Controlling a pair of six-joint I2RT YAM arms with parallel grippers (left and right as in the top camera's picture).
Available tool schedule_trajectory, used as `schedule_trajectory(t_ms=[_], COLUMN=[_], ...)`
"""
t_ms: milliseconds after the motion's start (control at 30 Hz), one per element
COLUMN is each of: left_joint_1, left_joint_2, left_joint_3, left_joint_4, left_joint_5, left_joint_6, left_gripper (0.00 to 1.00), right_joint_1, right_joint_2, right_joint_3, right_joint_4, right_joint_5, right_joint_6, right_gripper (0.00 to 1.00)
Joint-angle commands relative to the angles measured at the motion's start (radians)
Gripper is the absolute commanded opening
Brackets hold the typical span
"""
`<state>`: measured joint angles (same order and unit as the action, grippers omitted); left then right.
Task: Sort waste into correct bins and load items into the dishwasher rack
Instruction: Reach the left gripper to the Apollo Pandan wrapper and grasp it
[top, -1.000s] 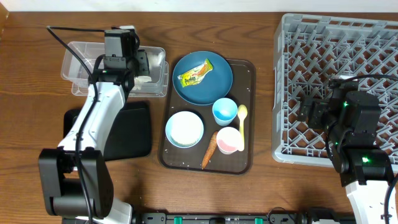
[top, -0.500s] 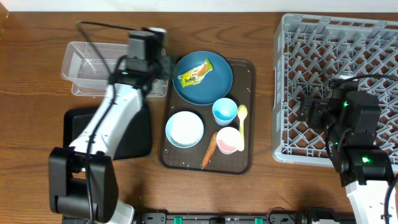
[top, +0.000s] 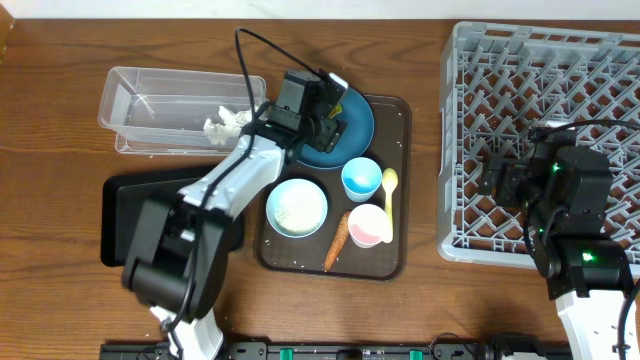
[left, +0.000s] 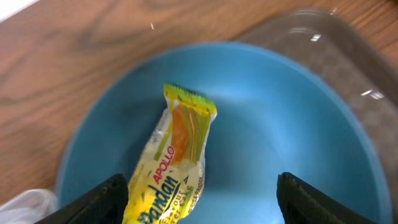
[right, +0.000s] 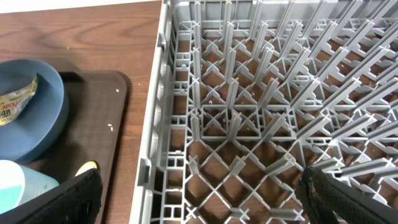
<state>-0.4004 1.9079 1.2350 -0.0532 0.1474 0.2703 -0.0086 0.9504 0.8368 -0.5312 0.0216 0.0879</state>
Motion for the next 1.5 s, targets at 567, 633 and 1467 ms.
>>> schedule_trajectory(t_ms=[567,633,1467], left_joint_1=[0.0,0.0,-0.002], left_joint_2=[0.187,0.193,0.037], left_joint_3=[0.005,0.005,0.005], left_joint_4=[0.171,0.172,0.148], left_joint_5=[-0.035,-0.036,-0.061], left_joint_6=[0.021,0.021,-0.013], left_gripper=[0.7,0.66,0.12], right_joint_1=[0.005,0.005,0.005], right_joint_2=[0.001,0.001,0.001], right_joint_3=[0.02,0.02,0.02], right_joint_4=[-0.005,-0.004,-0.005], right_joint_5=[-0.003,-0.003,-0.003], right_joint_6=[0.012,0.012,0.012], right_gripper=[0.99,0.99,0.99])
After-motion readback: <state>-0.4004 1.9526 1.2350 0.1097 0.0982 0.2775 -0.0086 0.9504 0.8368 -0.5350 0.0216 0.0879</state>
